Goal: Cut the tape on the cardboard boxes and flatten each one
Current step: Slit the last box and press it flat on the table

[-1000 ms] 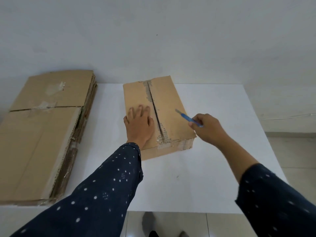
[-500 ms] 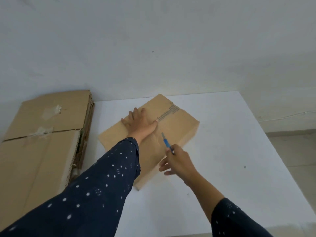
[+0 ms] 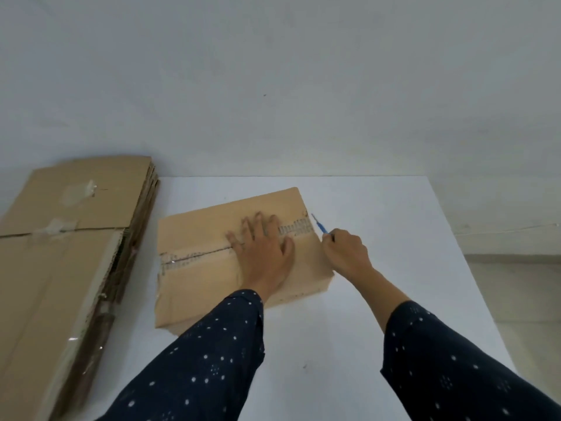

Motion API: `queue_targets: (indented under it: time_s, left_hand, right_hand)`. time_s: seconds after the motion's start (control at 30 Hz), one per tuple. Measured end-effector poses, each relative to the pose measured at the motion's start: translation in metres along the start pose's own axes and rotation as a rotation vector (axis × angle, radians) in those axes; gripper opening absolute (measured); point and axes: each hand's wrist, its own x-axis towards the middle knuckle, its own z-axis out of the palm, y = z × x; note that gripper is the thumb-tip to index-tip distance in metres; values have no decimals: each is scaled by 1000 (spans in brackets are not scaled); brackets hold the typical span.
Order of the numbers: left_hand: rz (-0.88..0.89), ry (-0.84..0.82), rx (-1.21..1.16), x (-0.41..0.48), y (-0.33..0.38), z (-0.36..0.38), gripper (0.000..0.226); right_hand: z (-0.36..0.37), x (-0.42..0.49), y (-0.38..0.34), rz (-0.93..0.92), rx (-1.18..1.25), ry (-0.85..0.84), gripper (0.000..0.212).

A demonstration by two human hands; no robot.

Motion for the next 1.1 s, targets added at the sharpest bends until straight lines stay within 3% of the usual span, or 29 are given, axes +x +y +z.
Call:
queue_targets:
  time_s: [0.1,0.37,0.7,0.9,1.1]
  left_hand:
    - [-46,12,2,-3,7,2,58]
    - [-124,117,-36,-8,21,9,50]
    - [-146,114,-6,-8,24,10,51]
    - [-172,101,15,-5,27,13,50]
    - [-172,108,9,-6,27,13,50]
  right_hand:
    - [-5,6,13,-10,63,-59,33]
    - [-10,20,21,-315,5,-11,41]
    - [-26,34,10,-364,-214,-100,32]
    - [-39,38,5,-361,-298,-243,37]
    - [-51,25,0,-384,-527,-234,33]
